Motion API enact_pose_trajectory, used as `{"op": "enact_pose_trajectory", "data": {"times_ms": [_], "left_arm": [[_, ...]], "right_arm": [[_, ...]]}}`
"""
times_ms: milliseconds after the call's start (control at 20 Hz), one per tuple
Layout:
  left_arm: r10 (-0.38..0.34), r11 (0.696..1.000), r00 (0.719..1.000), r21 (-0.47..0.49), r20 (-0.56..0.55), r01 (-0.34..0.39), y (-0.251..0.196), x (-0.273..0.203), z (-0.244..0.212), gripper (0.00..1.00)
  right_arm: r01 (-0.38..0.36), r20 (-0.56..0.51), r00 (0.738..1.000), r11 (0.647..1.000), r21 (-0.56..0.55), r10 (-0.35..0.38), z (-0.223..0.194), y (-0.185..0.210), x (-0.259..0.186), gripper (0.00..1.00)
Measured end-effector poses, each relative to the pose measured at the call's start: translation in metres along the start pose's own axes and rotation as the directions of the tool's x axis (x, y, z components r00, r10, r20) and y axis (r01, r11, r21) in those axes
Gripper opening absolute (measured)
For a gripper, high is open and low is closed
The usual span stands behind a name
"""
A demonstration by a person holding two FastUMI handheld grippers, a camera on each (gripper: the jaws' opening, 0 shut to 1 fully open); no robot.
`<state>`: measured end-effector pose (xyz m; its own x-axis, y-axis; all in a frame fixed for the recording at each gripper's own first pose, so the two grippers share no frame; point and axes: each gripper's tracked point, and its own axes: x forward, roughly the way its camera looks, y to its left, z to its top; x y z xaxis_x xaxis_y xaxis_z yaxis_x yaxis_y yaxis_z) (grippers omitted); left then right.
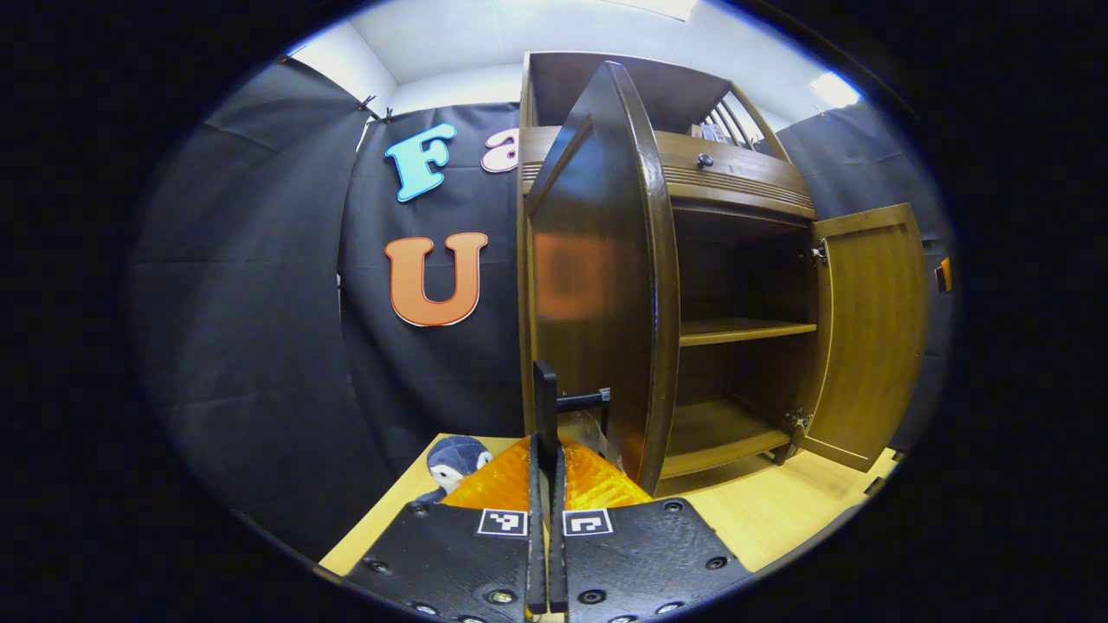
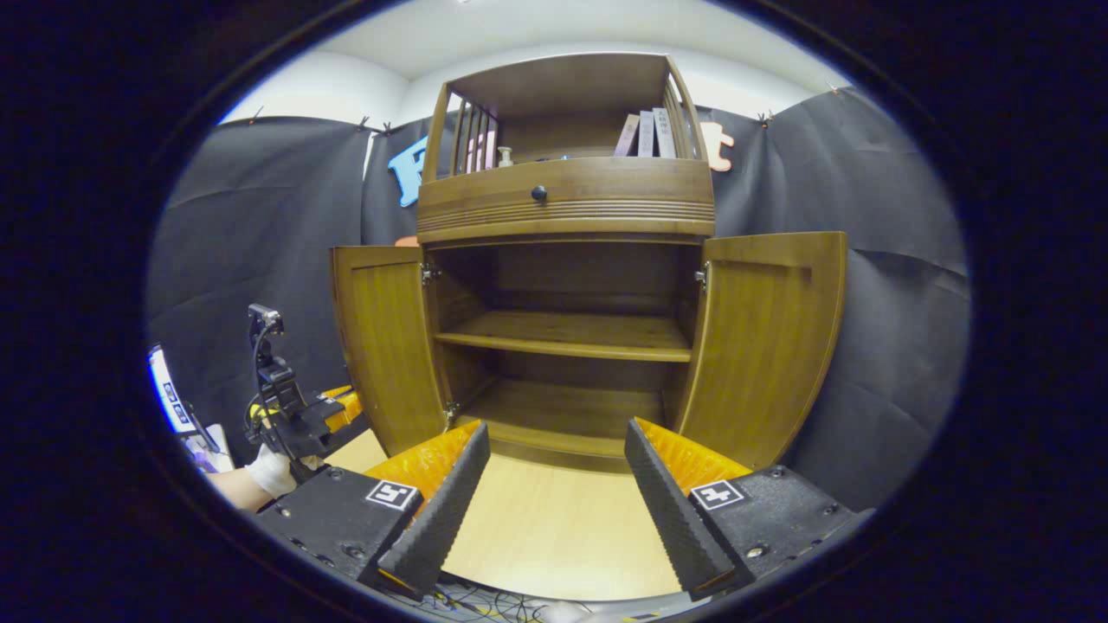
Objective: Open the right door of the double-door shoe cabinet with the right hand, and open the left door with the left hand.
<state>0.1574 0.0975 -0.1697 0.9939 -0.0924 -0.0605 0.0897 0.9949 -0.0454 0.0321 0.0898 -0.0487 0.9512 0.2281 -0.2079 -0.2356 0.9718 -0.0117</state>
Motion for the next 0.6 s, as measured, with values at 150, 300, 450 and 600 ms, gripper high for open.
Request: {"op": "enact_pose_trajectory", "data": {"times_ms": [150,300,450,600], "left_arm": [[-0.005,1.000,1.000,0.015,0.003,0.005,0.017,-0.001,-0.001,0.00],[-0.015,1.000,1.000,-0.003,0.005,0.015,0.033,0.002,-0.003,0.00],[-0.058,0.998,0.998,-0.018,0.005,0.058,0.044,0.002,-0.002,0.00],[-0.094,0.996,0.996,-0.012,0.008,0.094,0.051,0.002,-0.002,0.00]], "right_arm": [[0.003,-0.003,1.000,1.000,0.000,-0.003,-0.001,0.002,-0.001,1.00],[0.009,-0.004,1.000,1.000,0.009,-0.008,-0.002,0.003,-0.002,1.00],[0.011,-0.006,1.000,1.000,0.006,-0.011,-0.002,0.007,-0.003,1.00],[0.012,-0.007,1.000,1.000,0.005,-0.012,-0.002,0.010,-0.003,1.00]]}}
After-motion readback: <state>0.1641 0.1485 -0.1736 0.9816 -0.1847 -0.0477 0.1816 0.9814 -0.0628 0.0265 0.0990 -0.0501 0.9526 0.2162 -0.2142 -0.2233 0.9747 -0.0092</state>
